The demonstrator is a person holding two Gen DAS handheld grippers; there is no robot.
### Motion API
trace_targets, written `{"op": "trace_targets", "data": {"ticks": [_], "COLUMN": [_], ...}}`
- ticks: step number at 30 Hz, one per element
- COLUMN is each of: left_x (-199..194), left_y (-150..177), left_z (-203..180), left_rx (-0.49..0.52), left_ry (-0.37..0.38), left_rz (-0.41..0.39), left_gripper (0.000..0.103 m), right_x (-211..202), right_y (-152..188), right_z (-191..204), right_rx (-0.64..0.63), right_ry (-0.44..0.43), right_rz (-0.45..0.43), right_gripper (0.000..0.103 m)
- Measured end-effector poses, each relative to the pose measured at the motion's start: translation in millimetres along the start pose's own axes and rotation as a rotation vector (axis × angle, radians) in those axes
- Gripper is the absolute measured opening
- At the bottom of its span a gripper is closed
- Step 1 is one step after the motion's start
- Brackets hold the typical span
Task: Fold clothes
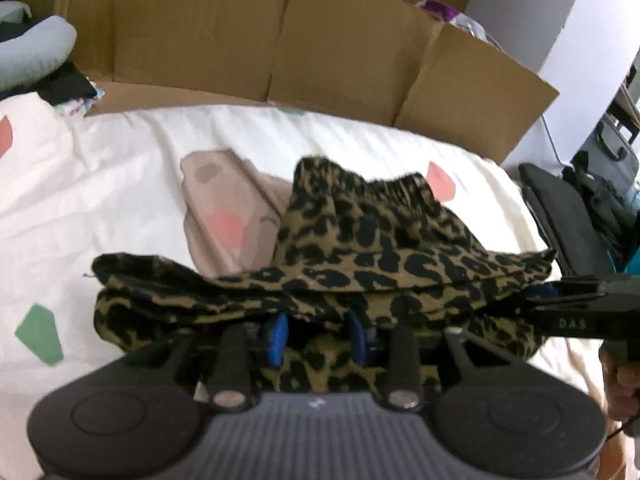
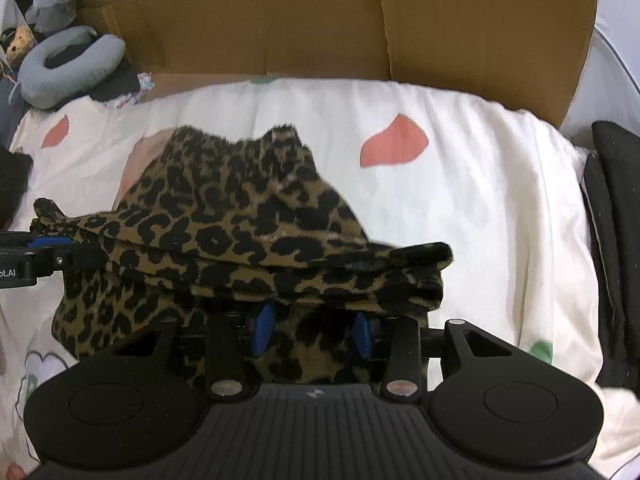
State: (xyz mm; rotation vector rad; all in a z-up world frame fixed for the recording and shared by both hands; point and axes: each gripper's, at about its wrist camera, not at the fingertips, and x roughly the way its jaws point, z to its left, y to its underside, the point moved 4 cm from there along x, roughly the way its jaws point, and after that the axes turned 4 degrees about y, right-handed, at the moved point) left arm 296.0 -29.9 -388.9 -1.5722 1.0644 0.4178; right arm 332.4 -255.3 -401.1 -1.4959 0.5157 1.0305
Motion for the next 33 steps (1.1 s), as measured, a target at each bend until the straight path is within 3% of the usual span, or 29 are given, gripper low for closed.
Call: {"op": "trace_targets", "data": {"ticks": [15, 26, 33], "left_x": [-31, -21, -6], "left_y": [-36, -19, -25], "left_z": [25, 76, 91], "left_rx": [-0.019, -0.035, -0.031], "left_ry": [-0.040, -0.143, -0.120], "left_rz": [-0.136, -0.090, -0.090], "left_gripper": [0.046, 0.049, 0.049], "right_x": [-12, 0, 17], "right_y": [-47, -41, -44], "right_z": [-18, -57, -56], "right_rx": [0.042, 0.079, 0.067], "right_ry": [0.016, 0.078, 0.029], "right_rz": [-0.123, -0.110, -0.086], "right_gripper": [0.047, 0.047, 0.045]}}
